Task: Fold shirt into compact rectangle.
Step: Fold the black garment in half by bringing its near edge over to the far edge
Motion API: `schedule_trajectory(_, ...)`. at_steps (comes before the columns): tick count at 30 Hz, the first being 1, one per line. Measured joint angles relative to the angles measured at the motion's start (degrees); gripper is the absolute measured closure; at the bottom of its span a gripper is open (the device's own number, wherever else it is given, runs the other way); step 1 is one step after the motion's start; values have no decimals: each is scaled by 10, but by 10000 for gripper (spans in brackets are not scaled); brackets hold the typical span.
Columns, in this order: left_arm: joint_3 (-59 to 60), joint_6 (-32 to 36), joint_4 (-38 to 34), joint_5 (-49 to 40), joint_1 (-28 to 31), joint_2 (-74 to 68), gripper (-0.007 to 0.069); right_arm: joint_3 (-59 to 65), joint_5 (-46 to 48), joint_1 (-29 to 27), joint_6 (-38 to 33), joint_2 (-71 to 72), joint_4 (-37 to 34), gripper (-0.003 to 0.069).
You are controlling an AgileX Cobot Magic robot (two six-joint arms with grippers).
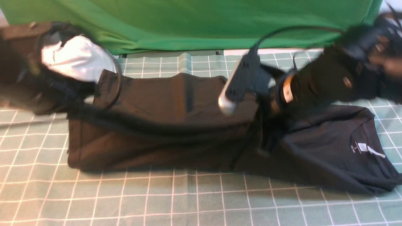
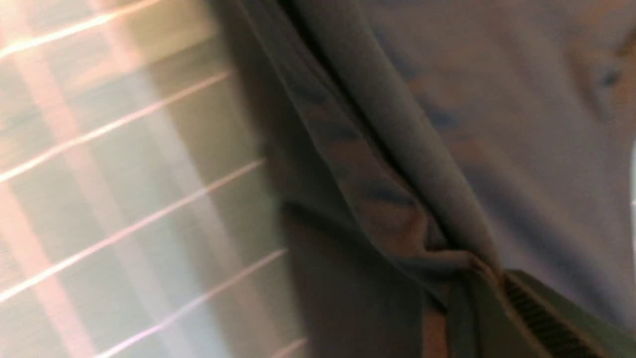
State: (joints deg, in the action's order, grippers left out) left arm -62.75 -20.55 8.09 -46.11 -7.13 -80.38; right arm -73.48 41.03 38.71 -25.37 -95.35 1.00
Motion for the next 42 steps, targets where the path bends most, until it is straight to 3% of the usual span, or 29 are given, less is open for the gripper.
schedule_trajectory(9,-183,3,-5,14,69,-191,601,-190,-1,-51,-42,-155,-3,631)
schedule_trajectory(19,-324,20,-11,13,90,-336,601,-376,-1,-76,-52,-317,-1,631)
schedule_trajectory(29,-359,24,3,19,94,-390,589,-420,-50,-81,-51,-377,1,604)
schedule_trajectory(32,-360,24,4,24,94,-391,552,-420,-66,-81,-48,-378,1,527)
schedule_trajectory(36,-365,25,19,24,94,-392,409,-421,-54,-81,-37,-370,2,302)
schedule_trajectory(38,-378,25,37,8,94,-392,330,-421,-24,-81,-22,-354,2,252)
schedule_trajectory(42,-424,28,55,-44,95,-393,214,-421,43,-81,15,-307,13,263)
